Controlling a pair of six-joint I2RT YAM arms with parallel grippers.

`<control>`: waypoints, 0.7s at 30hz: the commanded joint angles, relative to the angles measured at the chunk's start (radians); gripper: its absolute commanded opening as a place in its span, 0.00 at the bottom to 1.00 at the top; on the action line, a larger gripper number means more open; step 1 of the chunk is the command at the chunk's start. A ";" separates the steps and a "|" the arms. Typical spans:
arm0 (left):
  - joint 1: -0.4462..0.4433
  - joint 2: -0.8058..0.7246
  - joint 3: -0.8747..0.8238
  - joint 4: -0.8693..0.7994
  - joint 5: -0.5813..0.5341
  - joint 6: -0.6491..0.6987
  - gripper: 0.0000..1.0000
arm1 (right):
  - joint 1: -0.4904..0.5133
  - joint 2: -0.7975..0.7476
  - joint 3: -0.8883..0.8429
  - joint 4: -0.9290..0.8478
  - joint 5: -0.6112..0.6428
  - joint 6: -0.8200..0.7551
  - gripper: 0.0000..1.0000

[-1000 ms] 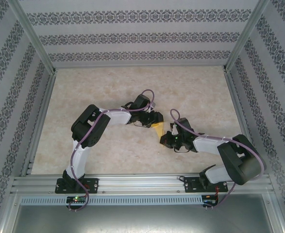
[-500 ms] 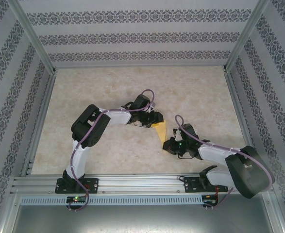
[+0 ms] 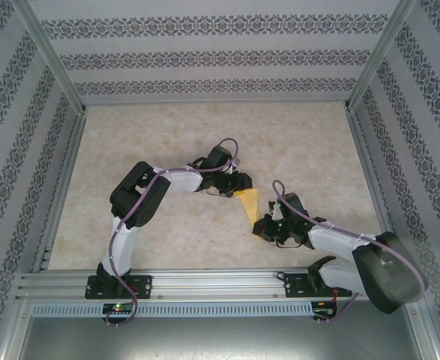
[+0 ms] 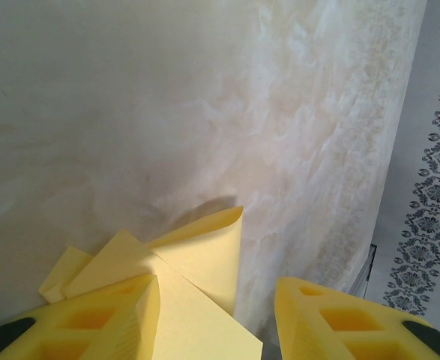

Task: Fold a paper plane with a square sheet of paper (pick it up from the middle)
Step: Fold the wing for the fifth time at the center of the table.

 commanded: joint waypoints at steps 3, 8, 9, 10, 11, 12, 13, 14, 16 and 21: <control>0.007 0.088 -0.014 -0.180 -0.098 0.046 0.47 | -0.020 -0.026 -0.049 -0.161 0.002 -0.013 0.07; 0.014 0.095 0.005 -0.191 -0.094 0.063 0.47 | -0.034 -0.033 -0.053 -0.167 -0.006 -0.022 0.07; 0.016 0.096 0.012 -0.198 -0.096 0.070 0.47 | -0.036 -0.032 -0.051 -0.166 -0.007 -0.024 0.07; 0.019 0.095 0.021 -0.212 -0.100 0.083 0.47 | -0.038 -0.026 -0.049 -0.164 -0.010 -0.027 0.07; 0.025 0.094 0.033 -0.231 -0.108 0.097 0.47 | -0.037 -0.021 -0.049 -0.161 -0.010 -0.030 0.07; 0.031 0.092 0.042 -0.246 -0.115 0.106 0.47 | -0.038 -0.015 -0.048 -0.157 -0.014 -0.030 0.07; 0.037 0.090 0.050 -0.249 -0.115 0.117 0.47 | -0.038 -0.007 -0.048 -0.152 -0.017 -0.031 0.07; 0.045 0.086 0.061 -0.260 -0.117 0.128 0.47 | -0.039 -0.001 -0.048 -0.147 -0.021 -0.032 0.07; 0.059 0.080 0.085 -0.282 -0.126 0.149 0.47 | -0.039 0.011 -0.043 -0.145 -0.026 -0.036 0.08; 0.088 0.048 0.152 -0.320 -0.127 0.192 0.48 | -0.039 0.021 -0.036 -0.138 -0.029 -0.041 0.08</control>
